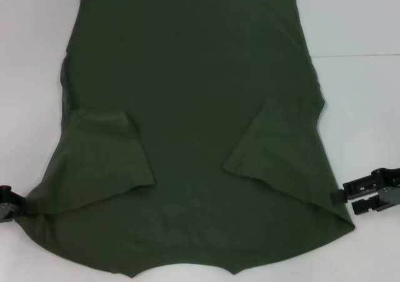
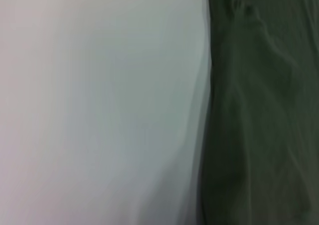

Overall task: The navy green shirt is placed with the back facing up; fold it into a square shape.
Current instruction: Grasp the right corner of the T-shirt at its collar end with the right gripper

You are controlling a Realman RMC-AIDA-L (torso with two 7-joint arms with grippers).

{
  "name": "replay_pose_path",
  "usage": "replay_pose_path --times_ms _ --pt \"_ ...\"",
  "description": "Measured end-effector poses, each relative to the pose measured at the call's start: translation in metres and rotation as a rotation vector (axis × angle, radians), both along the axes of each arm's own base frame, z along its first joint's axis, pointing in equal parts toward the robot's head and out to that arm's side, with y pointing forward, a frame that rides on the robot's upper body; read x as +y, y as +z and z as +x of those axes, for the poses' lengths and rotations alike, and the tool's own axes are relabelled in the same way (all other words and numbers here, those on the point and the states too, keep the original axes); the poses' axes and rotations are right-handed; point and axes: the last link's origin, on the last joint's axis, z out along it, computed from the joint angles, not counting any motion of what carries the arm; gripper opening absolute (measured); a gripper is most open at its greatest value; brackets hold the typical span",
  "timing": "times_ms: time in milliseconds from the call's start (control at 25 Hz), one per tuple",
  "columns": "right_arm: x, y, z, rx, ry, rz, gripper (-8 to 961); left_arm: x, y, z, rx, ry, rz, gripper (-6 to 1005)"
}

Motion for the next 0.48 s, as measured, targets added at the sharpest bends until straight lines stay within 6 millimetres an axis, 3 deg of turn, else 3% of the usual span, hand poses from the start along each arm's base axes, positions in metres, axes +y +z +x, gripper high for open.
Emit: replay_pose_path --times_ms 480 --pt "-0.011 0.004 0.017 -0.015 -0.055 0.014 807 0.002 -0.001 0.002 -0.002 -0.004 -0.001 13"
